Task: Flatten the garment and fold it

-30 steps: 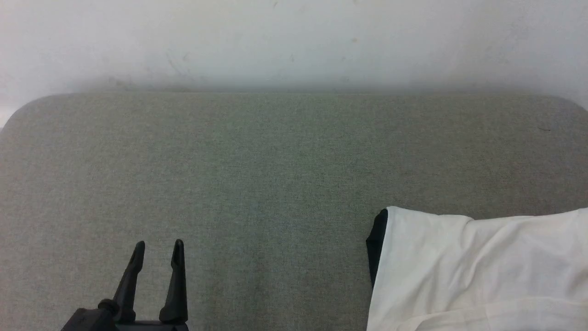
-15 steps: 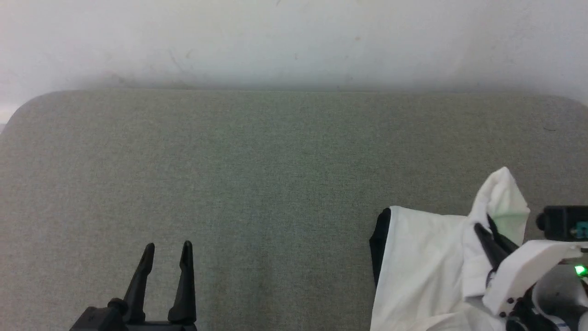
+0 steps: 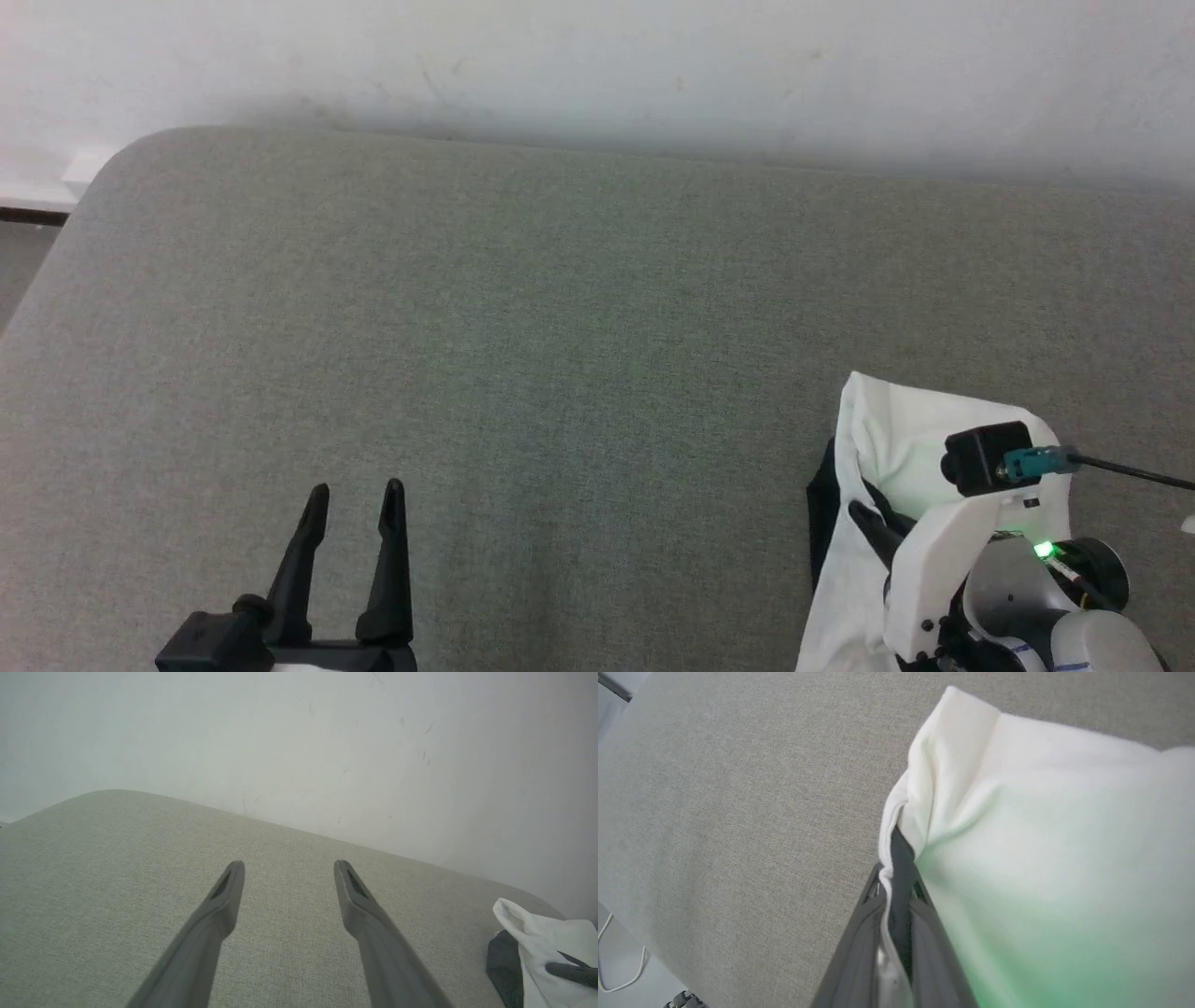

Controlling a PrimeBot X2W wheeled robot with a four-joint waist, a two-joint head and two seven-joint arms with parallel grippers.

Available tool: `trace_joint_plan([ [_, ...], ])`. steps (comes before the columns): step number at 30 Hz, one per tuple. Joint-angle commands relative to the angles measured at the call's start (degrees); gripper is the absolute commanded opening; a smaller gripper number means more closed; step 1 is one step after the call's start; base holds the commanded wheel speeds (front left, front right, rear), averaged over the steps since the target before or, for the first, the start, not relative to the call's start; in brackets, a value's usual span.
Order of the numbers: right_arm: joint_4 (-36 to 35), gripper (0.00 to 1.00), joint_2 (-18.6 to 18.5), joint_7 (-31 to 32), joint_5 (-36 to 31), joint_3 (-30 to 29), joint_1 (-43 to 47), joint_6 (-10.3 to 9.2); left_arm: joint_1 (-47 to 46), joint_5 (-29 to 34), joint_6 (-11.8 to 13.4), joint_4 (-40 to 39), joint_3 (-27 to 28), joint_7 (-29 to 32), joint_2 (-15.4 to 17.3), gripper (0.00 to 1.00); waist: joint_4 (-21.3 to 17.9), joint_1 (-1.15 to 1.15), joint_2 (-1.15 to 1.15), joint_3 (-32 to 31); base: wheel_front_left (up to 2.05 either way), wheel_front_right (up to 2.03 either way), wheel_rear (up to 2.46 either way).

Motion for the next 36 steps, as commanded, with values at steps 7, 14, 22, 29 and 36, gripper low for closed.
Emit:
trace_joint_plan([
  [7, 6.94, 0.08, 0.35, -0.33, -3.51, 0.32, -1.79, -0.03, -1.42, 0.03, -0.90, 1.11, 0.40, -0.29, -1.10, 1.00, 1.74, 0.00, 0.00, 0.64, 0.00, 0.00, 0.00],
  [14, 7.14, 1.00, 0.44, -1.77, -1.72, 1.99, -2.76, -0.03, -0.95, 0.17, -1.36, 1.57, 0.90, -0.31, -1.52, 1.00, 0.22, 0.00, 0.00, -0.41, 0.00, 0.00, 0.00],
  [22, -3.08, 1.00, 0.46, -2.53, 1.19, -5.98, -0.84, -0.03, -0.32, 0.99, -1.43, 1.00, 1.17, -0.32, -1.31, 1.00, -2.17, 0.00, 0.00, -1.28, 0.00, 0.00, 0.00],
  [29, -11.30, 1.00, 0.46, -0.62, 1.07, -15.90, 7.03, -0.03, 0.34, 2.79, -0.75, -0.99, 1.33, -0.30, -0.16, 1.00, -3.77, 0.00, 0.00, -0.13, 0.00, 0.00, 0.00],
  [36, -6.83, 1.00, 0.46, -1.72, 1.86, -16.46, 8.57, -0.03, -0.29, 2.92, -0.75, -2.05, 1.12, 0.65, 0.62, 1.00, -4.24, 0.00, 0.00, 0.78, 0.00, 0.00, 0.00],
])
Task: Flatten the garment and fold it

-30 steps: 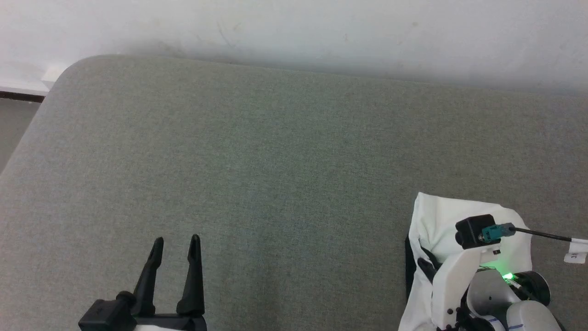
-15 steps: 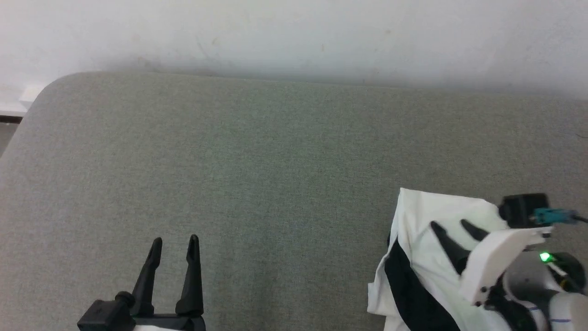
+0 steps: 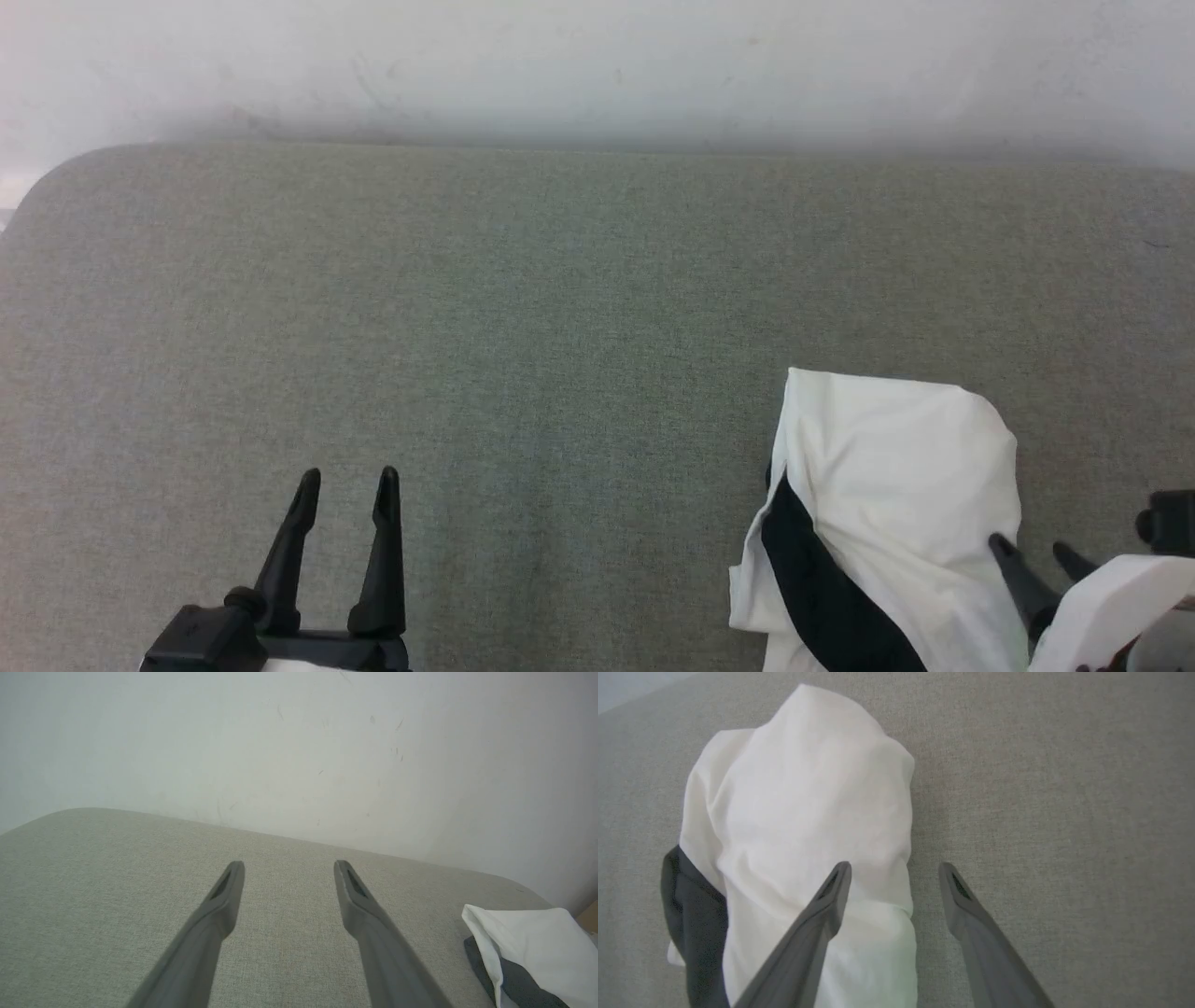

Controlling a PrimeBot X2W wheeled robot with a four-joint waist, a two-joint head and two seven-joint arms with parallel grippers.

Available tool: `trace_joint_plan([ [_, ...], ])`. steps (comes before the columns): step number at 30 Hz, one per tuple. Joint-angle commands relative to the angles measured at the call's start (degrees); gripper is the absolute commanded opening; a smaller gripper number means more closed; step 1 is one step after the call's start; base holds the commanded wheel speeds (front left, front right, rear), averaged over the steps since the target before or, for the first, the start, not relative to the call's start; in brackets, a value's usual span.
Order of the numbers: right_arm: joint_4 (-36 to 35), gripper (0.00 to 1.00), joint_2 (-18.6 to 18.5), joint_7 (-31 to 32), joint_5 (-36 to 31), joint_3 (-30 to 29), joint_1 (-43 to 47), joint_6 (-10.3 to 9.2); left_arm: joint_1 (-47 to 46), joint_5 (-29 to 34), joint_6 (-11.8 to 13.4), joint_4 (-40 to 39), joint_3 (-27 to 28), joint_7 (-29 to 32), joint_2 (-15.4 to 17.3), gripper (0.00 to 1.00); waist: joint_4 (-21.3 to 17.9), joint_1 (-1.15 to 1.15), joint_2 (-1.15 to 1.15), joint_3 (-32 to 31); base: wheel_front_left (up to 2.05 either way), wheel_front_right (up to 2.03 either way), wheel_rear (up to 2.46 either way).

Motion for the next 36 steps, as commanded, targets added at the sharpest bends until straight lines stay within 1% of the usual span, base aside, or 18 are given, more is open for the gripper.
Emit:
trace_joint_plan([
  [1, 2.73, 1.00, 0.05, -1.25, -0.46, 0.39, -0.53, -0.03, -0.08, 0.41, 0.03, -0.45, -0.09, 0.41, 0.63, 1.00, 0.08, 0.00, 0.00, 0.29, 0.00, 0.00, 0.00],
  [6, 9.44, 1.00, 0.05, -2.97, 0.53, 1.23, -2.56, -0.03, -0.26, 0.45, 0.00, -1.13, -0.07, 1.24, 1.42, 1.00, 0.79, 0.00, 0.00, 0.63, 0.00, 0.00, 0.00],
  [10, 14.09, 1.00, 0.05, -5.16, -0.44, 2.26, -4.81, -0.03, -0.31, 0.43, 0.03, -1.40, -0.35, 1.63, 1.61, 1.00, 1.47, 0.00, 0.00, 0.75, 0.00, 0.00, 0.00],
  [11, 14.09, 1.00, 0.05, -5.16, -0.44, 2.26, -4.81, -0.03, -0.31, 0.43, 0.03, -1.40, -0.35, 1.63, 1.61, 1.00, 1.47, 0.00, 0.00, 0.75, 0.00, 0.00, 0.00],
  [13, 16.45, 1.00, 0.05, -5.71, -0.92, 3.06, -5.89, -0.03, -0.29, 0.33, 0.01, -1.45, -0.52, 1.85, 1.65, 1.00, 1.68, 0.00, 0.00, 0.76, 0.00, 0.00, 0.00],
  [14, 17.63, 0.87, 0.05, -5.90, -0.61, 3.19, -6.40, -0.03, -0.31, 0.31, -0.03, -1.45, -0.65, 1.97, 1.67, 1.00, 1.74, 0.00, 0.00, 0.76, 0.00, 0.00, 0.00],
  [15, 18.73, 0.39, 0.05, -6.00, -0.51, 3.14, -6.86, -0.03, -0.39, 0.30, -0.10, -1.44, -0.83, 2.10, 1.70, 1.00, 1.81, 0.00, 0.00, 0.72, 0.00, 0.00, 0.00],
  [16, 19.53, 0.12, 0.05, -6.09, -0.68, 3.25, -7.26, -0.03, -0.53, 0.30, -0.16, -1.43, -1.01, 2.21, 1.71, 1.00, 1.85, 0.00, 0.00, 0.67, 0.00, 0.00, 0.00],
  [17, 20.16, 0.00, 0.05, -6.33, -0.79, 3.21, -7.61, -0.03, -0.68, 0.29, -0.21, -1.44, -1.13, 2.26, 1.71, 1.00, 1.83, 0.00, 0.00, 0.60, 0.00, 0.00, 0.00],
  [21, 20.92, 0.00, 0.05, -7.08, -1.72, 2.62, -8.55, -0.03, -1.03, 0.26, -0.18, -1.40, -1.28, 2.27, 1.76, 1.00, 1.11, 0.00, 0.00, -0.21, 0.00, 0.00, 0.00],
  [26, 17.70, 0.00, -0.50, -6.29, -3.61, 2.30, -10.20, -0.03, -1.19, 0.25, 0.02, -1.89, -1.18, 1.98, 1.79, 1.00, -1.39, 0.00, 0.00, -0.90, 0.00, 0.00, 0.00],
  [28, 16.13, 0.00, -1.95, -5.05, -4.36, 2.70, -11.40, -0.03, -1.45, 0.28, 0.02, -2.18, -1.22, 1.93, 1.83, 1.00, -2.75, 0.00, 0.00, -0.49, 0.00, 0.00, 0.00],
  [31, 13.86, 0.00, -5.17, -2.42, -4.86, 3.98, -13.71, -0.03, -2.43, 0.53, -0.08, -2.67, -1.27, 1.99, 2.15, 1.00, -4.79, 0.00, 0.00, 1.10, 0.00, 0.00, 0.00],
  [36, 11.11, 0.00, -10.86, 1.74, -5.15, 5.48, -18.66, -0.03, -5.49, 1.21, -0.13, -4.36, -0.68, 1.49, 2.57, 1.00, -8.05, 0.00, 0.00, 5.86, 0.00, 0.00, 0.00],
])
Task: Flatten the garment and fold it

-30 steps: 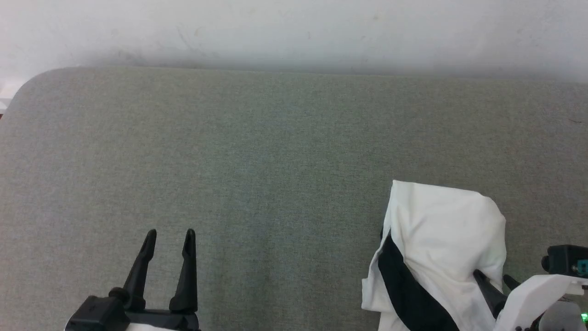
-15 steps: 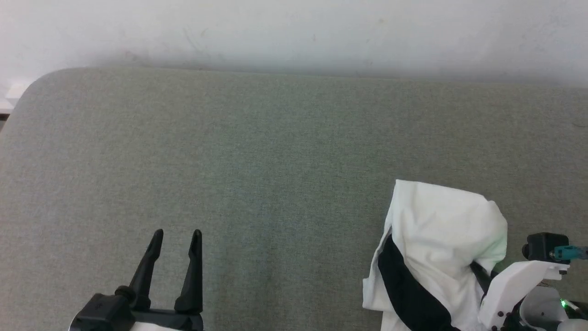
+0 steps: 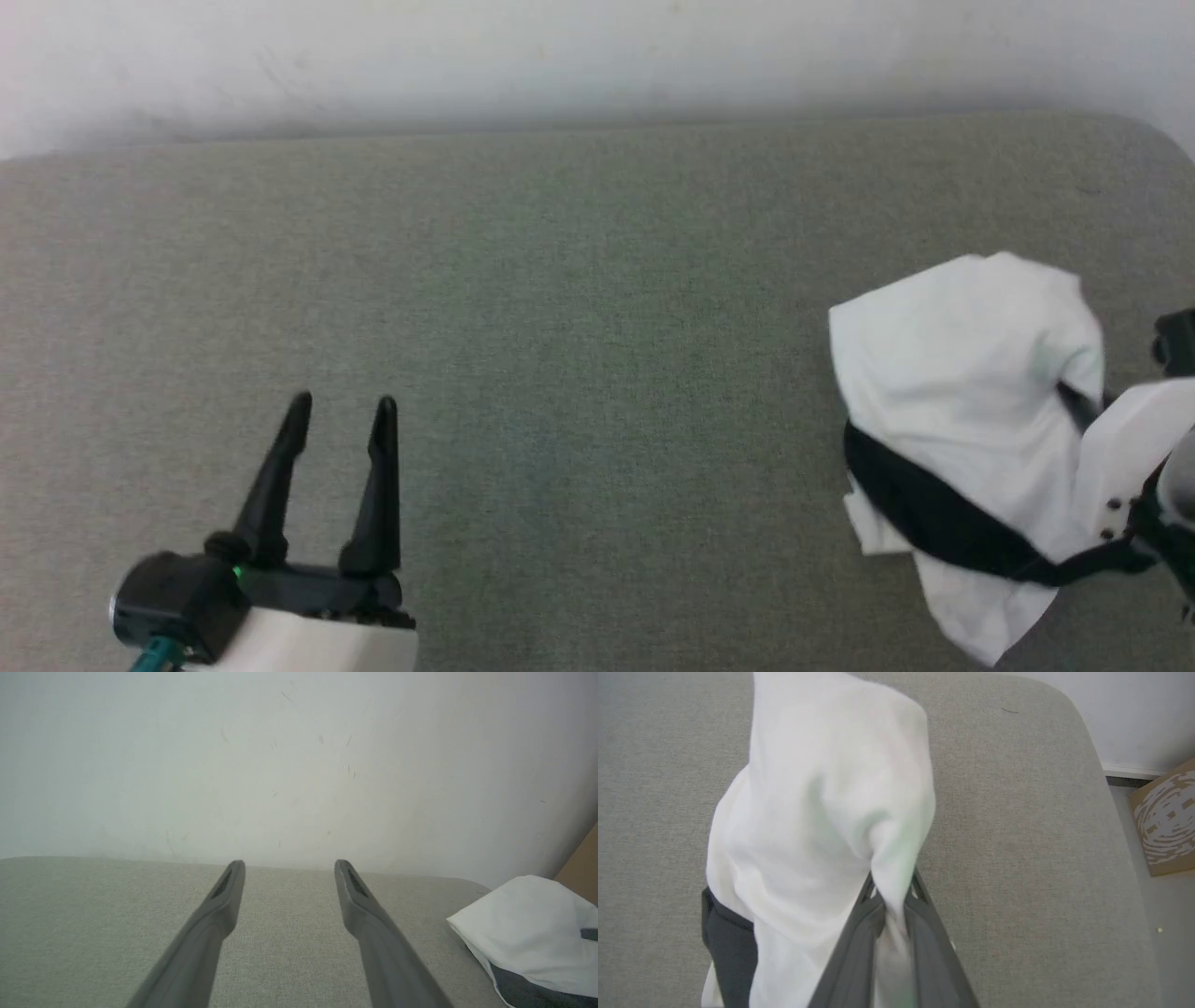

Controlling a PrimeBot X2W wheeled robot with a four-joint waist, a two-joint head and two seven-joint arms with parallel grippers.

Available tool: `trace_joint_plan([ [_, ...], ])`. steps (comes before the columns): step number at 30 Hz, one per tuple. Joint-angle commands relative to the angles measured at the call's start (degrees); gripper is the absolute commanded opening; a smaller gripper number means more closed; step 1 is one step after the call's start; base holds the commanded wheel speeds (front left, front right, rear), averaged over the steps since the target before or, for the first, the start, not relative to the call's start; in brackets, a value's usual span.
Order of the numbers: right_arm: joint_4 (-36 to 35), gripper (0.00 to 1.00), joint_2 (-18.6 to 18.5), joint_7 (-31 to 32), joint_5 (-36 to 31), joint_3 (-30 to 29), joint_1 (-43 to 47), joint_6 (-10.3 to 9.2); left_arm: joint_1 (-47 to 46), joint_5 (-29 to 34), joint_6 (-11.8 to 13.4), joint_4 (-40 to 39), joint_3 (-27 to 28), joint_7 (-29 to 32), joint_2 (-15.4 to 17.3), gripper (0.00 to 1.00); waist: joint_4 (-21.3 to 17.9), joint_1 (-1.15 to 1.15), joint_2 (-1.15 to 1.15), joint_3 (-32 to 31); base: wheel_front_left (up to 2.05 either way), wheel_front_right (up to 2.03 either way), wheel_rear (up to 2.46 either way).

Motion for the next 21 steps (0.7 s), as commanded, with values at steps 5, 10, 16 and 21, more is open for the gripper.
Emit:
trace_joint_plan([
  [5, -0.08, 0.00, -4.86, 1.90, -0.54, 0.14, -5.39, -0.05, -4.67, 1.33, -0.12, -2.48, 1.72, -1.43, 0.46, 1.00, -5.02, 0.00, 0.00, 9.56, 0.00, 0.00, 0.00],
  [10, 2.40, 0.00, -8.94, 1.44, -1.84, -1.32, -9.61, -0.05, -7.15, 1.97, -0.47, -2.96, 2.84, -1.85, 1.13, 1.00, -6.31, 0.00, 0.00, 14.45, 0.00, 0.00, 0.00],
  [16, 5.75, 0.00, -13.06, 0.22, -3.60, -3.47, -12.19, -0.05, -9.21, 2.38, -0.92, -3.39, 3.31, -1.98, 1.98, 1.00, -6.36, 0.00, 0.00, 19.45, 0.00, 0.00, 0.00],
  [21, 8.32, 0.00, -14.88, -1.80, -5.95, -5.50, -13.59, -0.05, -10.59, 2.91, -1.05, -4.29, 3.44, -2.03, 2.52, 1.00, -6.13, 0.00, 0.00, 22.12, 0.00, 0.00, 0.00],
])
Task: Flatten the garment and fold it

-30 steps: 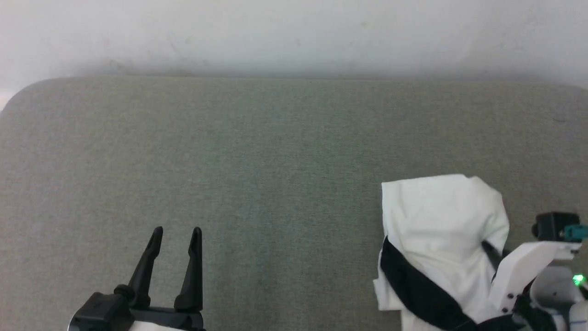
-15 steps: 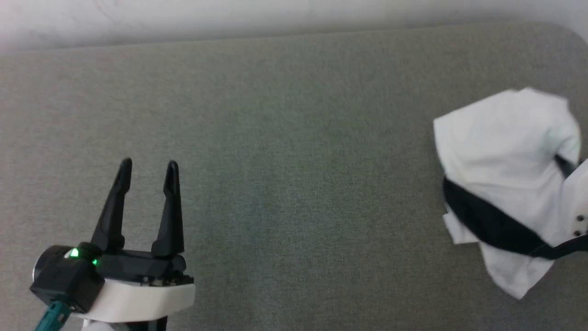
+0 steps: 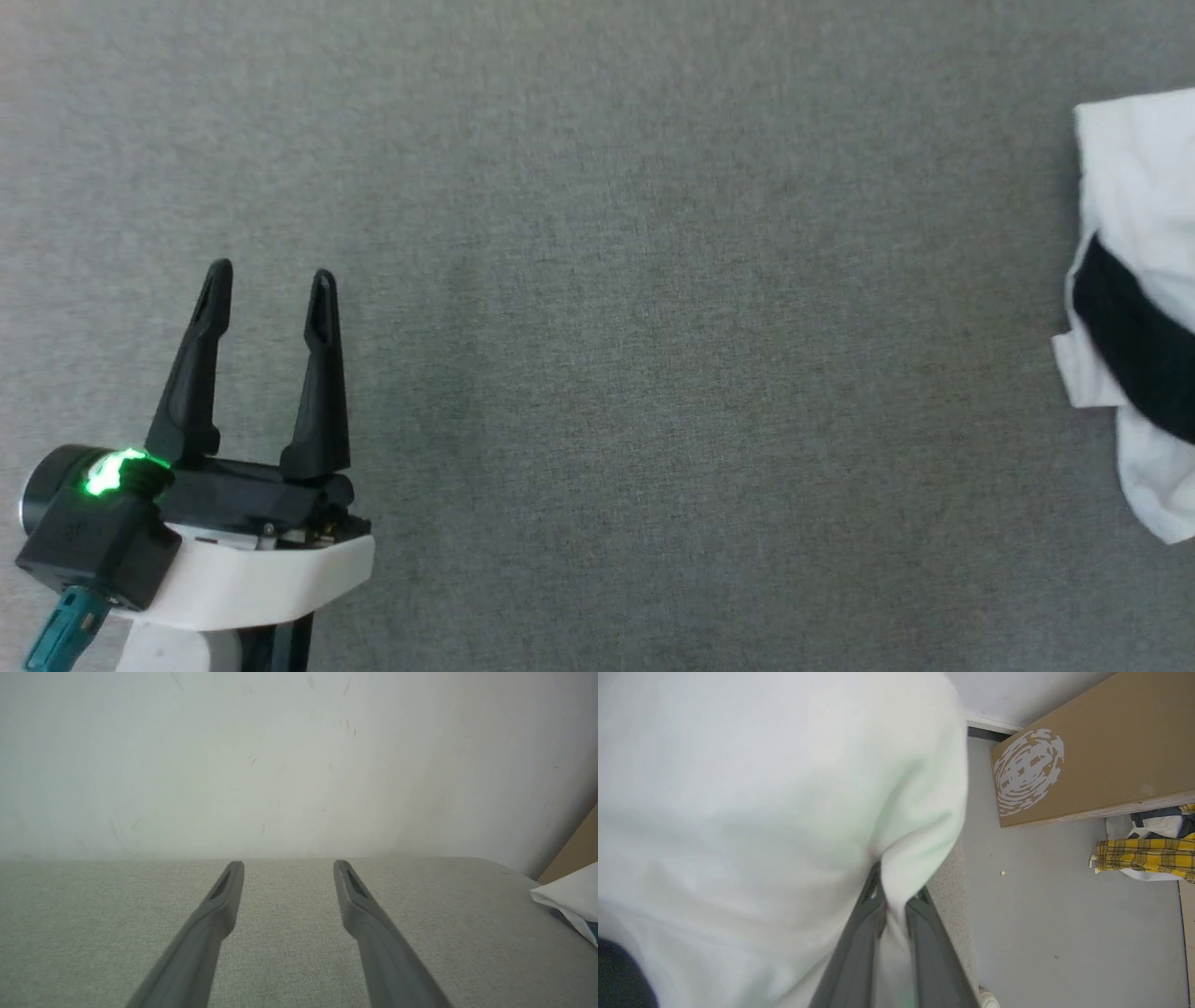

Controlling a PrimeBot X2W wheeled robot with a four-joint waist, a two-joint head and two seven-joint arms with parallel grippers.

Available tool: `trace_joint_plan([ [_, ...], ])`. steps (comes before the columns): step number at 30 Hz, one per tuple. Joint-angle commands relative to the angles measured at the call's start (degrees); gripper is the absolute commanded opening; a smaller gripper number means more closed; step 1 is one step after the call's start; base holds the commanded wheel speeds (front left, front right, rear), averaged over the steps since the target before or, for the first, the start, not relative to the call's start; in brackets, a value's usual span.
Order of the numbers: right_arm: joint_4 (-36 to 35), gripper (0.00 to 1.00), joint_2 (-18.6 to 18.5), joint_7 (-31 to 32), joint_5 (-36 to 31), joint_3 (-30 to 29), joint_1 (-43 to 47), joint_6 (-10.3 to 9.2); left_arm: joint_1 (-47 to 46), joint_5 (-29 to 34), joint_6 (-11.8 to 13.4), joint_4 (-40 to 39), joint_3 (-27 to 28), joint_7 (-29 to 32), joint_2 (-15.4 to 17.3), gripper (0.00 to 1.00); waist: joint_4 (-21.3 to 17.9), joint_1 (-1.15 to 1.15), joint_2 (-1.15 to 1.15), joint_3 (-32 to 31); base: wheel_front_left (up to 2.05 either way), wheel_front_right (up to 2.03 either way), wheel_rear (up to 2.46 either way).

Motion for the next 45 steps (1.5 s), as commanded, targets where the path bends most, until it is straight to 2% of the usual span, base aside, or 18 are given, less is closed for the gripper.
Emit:
trace_joint_plan([
  [1, 0.33, 0.00, -0.39, -0.67, -0.42, -0.28, -0.92, -0.05, -0.96, 0.46, -0.42, -0.33, 0.29, -0.37, 0.30, 1.00, -0.67, -0.01, 0.00, 3.03, 0.00, 0.00, 0.00],
  [8, 3.55, 0.00, 0.87, -3.38, -1.49, -0.05, -2.08, -0.05, -1.72, -0.01, -0.50, -0.30, -0.02, 0.26, 0.43, 1.00, -0.85, -0.01, 0.00, 4.20, 0.00, 0.00, 0.00],
  [9, 3.95, 0.07, 1.00, -3.58, -1.56, 0.02, -2.22, -0.05, -1.73, 0.01, -0.43, -0.18, -0.06, 0.37, 0.44, 1.00, -0.92, -0.01, 0.00, 4.13, 0.00, 0.00, 0.00],
  [10, 4.28, 0.20, 1.08, -3.75, -1.64, 0.07, -2.33, -0.05, -1.74, 0.05, -0.33, 0.00, -0.10, 0.43, 0.43, 1.00, -1.00, -0.01, 0.00, 3.92, 0.00, 0.00, 0.00],
  [11, 4.55, 0.44, 1.10, -3.99, -1.79, 0.05, -2.44, -0.05, -1.72, 0.09, -0.13, 0.24, -0.08, 0.42, 0.32, 1.00, -1.09, -0.01, 0.00, 3.57, 0.00, 0.00, 0.00],
  [12, 4.80, 0.83, 1.13, -4.20, -1.89, -0.02, -2.49, -0.05, -1.64, 0.13, 0.05, 0.59, -0.08, 0.41, 0.23, 1.00, -1.18, -0.01, 0.00, 3.09, 0.00, 0.00, 0.00],
  [13, 5.02, 1.00, 1.09, -4.40, -1.99, -0.10, -2.46, -0.05, -1.55, 0.21, 0.22, 0.98, -0.08, 0.37, 0.12, 1.00, -1.23, -0.01, 0.00, 2.47, 0.00, 0.00, 0.00],
  [22, 4.36, 1.00, 2.88, -8.18, -0.53, -4.07, 1.02, -0.05, 0.65, -0.63, 0.85, 4.34, 0.17, -0.53, -2.75, 1.00, -0.04, -0.01, 0.00, -8.11, 0.00, 0.00, 0.00],
  [28, -1.62, 1.00, 9.45, -14.07, 3.11, -5.89, 7.88, -0.05, 4.72, -1.22, 1.04, 6.10, 2.08, -0.79, -5.82, 1.00, 1.49, -0.01, 0.00, -17.23, 0.00, 0.00, 0.00],
  [37, -12.98, 1.00, 19.58, -22.56, 5.55, -2.82, 21.00, -0.05, 11.24, 3.91, 1.33, 7.41, 2.74, -0.81, -6.38, 1.00, 3.52, -0.01, 0.00, -25.69, 0.00, 0.00, 0.00],
  [45, -17.58, 1.00, 23.65, -34.36, 2.64, 1.86, 26.88, -0.05, 14.76, 5.48, 0.97, 8.26, 2.59, -0.81, -6.74, 1.00, 4.80, -0.01, 0.00, -28.95, 0.00, 0.00, 0.00],
])
